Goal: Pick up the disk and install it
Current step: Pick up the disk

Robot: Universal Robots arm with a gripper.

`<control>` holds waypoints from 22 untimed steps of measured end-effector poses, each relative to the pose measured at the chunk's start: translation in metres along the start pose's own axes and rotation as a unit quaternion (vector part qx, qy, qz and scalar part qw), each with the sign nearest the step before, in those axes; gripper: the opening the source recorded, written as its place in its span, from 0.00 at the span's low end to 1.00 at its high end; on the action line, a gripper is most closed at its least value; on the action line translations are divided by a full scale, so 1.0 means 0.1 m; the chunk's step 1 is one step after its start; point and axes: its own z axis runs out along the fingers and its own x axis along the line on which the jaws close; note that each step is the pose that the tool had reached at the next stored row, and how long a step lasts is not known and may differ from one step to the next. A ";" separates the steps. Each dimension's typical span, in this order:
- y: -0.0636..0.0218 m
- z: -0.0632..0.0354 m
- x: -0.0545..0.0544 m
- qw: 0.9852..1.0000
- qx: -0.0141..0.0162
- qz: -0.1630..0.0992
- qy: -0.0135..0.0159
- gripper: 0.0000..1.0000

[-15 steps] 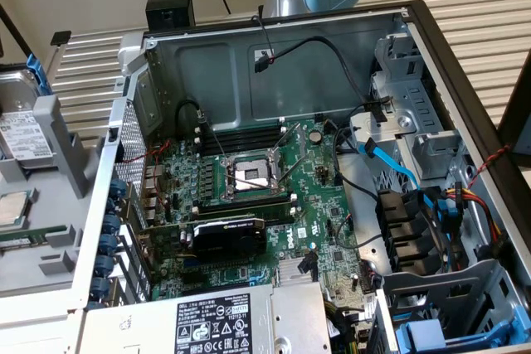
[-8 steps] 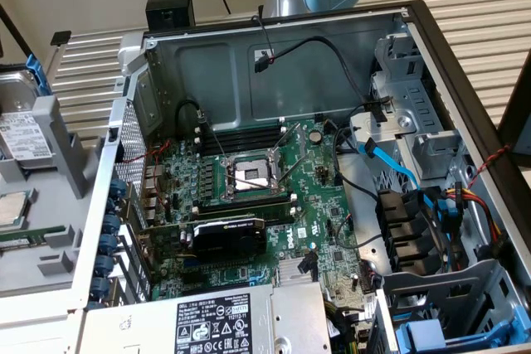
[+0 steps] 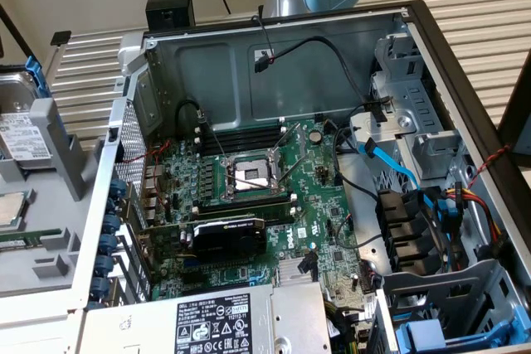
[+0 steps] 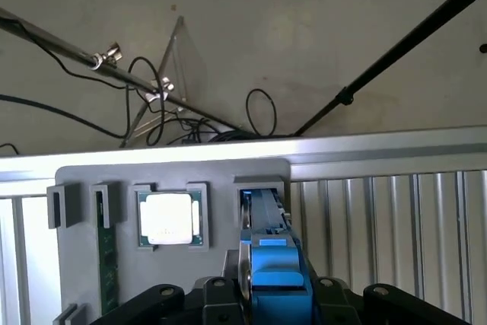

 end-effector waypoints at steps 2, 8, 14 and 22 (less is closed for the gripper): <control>0.000 0.000 0.00 1.000 0.000 -0.006 0.000 0.37; 0.011 -0.016 -0.01 1.000 0.001 -0.016 0.003 0.37; 0.014 -0.147 -0.02 1.000 0.003 -0.016 0.010 0.37; 0.014 -0.307 -0.02 1.000 0.012 -0.016 0.020 0.37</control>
